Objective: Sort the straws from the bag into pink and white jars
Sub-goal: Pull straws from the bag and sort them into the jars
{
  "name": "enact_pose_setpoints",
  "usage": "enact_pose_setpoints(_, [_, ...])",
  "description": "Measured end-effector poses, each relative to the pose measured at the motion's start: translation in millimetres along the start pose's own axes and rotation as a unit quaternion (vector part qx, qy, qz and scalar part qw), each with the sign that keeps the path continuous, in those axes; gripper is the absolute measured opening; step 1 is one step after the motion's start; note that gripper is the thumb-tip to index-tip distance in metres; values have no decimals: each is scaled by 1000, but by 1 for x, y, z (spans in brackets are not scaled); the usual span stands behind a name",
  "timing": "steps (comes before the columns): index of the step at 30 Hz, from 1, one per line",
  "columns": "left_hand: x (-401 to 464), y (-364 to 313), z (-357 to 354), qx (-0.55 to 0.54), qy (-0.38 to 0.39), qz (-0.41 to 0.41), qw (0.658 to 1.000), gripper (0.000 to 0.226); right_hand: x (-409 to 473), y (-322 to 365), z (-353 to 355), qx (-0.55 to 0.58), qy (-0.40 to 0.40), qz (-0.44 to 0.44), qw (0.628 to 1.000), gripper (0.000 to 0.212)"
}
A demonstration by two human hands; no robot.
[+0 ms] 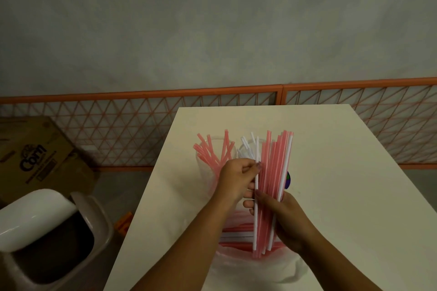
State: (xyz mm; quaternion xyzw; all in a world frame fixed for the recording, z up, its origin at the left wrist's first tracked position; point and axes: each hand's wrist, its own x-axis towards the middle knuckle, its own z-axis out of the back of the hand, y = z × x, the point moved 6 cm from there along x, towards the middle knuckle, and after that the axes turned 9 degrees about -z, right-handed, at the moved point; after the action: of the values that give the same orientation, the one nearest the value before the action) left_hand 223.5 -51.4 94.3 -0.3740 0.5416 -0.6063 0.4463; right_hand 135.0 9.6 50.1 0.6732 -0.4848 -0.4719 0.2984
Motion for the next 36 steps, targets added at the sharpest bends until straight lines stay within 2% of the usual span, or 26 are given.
enact_pose_setpoints(3, [3,-6,11,0,-69,-27,997,18,-6,-6,-2,-15,22,-3,1000,21])
enact_pose_setpoints(8, [14,-31,24,-95,-132,-79,984,16,-13,-13,4,-18,43,2,999,22])
enact_pose_setpoints(12, [21,-63,39,-104,-213,-174,956,12,-15,-12,19,-7,22,13,1000,23])
enact_pose_setpoints(15, [26,-79,42,-79,-250,-248,933,17,-17,-13,30,-1,8,12,1000,21])
enact_pose_setpoints(18, [32,-73,29,-17,-232,-274,933,19,-18,-10,35,-9,-1,15,1000,23])
enact_pose_setpoints(23, [43,-30,1,125,-156,-221,955,6,-18,-2,36,1,4,14,1000,30])
enact_pose_setpoints(25, [45,-18,-3,160,-148,-188,958,23,-17,0,36,-2,7,13,1000,30])
enact_pose_setpoints(28, [43,-16,-8,173,-134,-180,959,53,-15,2,37,-12,3,11,1000,25])
enact_pose_setpoints(30, [43,-18,-12,209,-109,-184,954,64,-14,3,36,-7,2,11,1000,23])
enact_pose_setpoints(33, [39,-24,-15,332,-102,-224,911,60,-13,5,33,3,7,13,1000,21])
enact_pose_setpoints(34, [33,-28,-17,336,-112,-249,901,56,-13,5,32,7,9,15,1000,21])
enact_pose_setpoints(36, [19,-34,-24,285,-114,-274,912,51,-13,7,29,13,15,21,1000,20])
